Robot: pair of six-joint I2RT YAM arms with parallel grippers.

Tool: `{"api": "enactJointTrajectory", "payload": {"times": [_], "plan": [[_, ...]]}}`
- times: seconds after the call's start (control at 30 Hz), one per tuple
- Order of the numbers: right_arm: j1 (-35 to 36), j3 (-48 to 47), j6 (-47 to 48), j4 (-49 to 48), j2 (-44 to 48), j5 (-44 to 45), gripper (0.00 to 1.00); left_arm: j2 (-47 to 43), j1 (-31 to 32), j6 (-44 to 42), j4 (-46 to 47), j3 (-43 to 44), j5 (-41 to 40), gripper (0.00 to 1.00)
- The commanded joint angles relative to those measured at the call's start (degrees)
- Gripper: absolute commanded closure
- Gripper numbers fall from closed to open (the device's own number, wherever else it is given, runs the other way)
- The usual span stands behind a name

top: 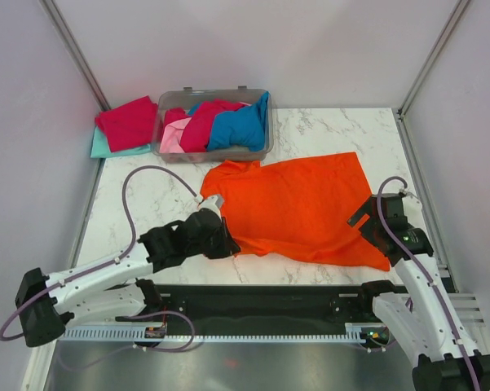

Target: Fold and stack the t-shirts

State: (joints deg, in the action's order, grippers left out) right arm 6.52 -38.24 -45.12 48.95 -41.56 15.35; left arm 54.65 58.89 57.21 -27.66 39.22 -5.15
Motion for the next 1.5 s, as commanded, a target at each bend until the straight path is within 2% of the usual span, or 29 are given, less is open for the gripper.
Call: {"api": "enactJointTrajectory", "payload": {"times": [0.0,0.17,0.27,0.37,0.4,0.5,0.63,0.8,0.93,0.97,1.03,1.1,1.2,1.37,1.47], "plan": [[-0.02,-0.25,-9.44,3.77,-0.71,13.11,0.02,2.12,-6.31,-13.24,-2.14,1.65,6.45,0.98],[0.07,1.75,-18.49,5.8,-7.74,16.8,0.02,6.34,-14.14,-17.04,1.64,-0.37,13.66,0.98],[0.24,2.82,-19.64,5.45,-9.59,17.33,0.02,7.65,-17.05,-18.36,2.87,-0.81,15.43,0.98],[0.16,3.87,-21.68,4.32,-9.06,17.52,0.02,8.36,-24.51,-19.07,4.01,-1.6,16.65,0.98],[0.24,4.57,-20.72,1.44,-9.33,15.6,0.02,9.06,-29.49,-19.07,5.06,-1.87,19.36,0.98],[0.24,7.82,-17.99,-6.03,-14.57,9.63,0.02,12.12,-37.41,-19.59,8.05,-1.96,24.99,0.98],[0.51,10.37,-16.14,-13.86,-21.97,6.28,0.06,15.48,-40.17,-19.77,9.64,-0.99,29.31,0.98],[1.3,9.85,-14.47,-23.62,-28.2,4.25,0.1,14.78,-41.31,-19.94,9.64,-0.64,29.49,0.98],[1.21,0.75,-6.23,-28.29,-35.77,4.42,0.1,15.74,-42.28,-21.08,7.63,2.25,30.11,0.98],[1.3,-1.29,-0.64,-29.16,-38.31,3.9,0.09,16.01,-42.46,-21.96,7.19,2.96,30.54,0.98],[1.3,-6.38,3.27,-28.13,-39.3,3.19,0.07,16.71,-42.37,-22.67,6.39,4.28,30.99,0.98],[1.3,-7.9,4.61,-23.74,-37.11,3.8,0.06,16.63,-42.37,-22.93,6.13,3.76,31.16,0.98],[1.47,-5.37,-2.56,-16.36,-29.85,5.65,0.05,15.92,-42.37,-22.32,6.91,1.83,31.16,0.98],[3.76,6.06,-11.29,-13.1,-15.6,3.46,0.07,15.66,-42.37,-21.53,8.94,0.24,32.3,0.98],[4.11,9.93,-13.58,-12.48,-11.54,2.66,0.09,15.49,-42.37,-21.53,9.03,0.33,32.31,0.98]]}}
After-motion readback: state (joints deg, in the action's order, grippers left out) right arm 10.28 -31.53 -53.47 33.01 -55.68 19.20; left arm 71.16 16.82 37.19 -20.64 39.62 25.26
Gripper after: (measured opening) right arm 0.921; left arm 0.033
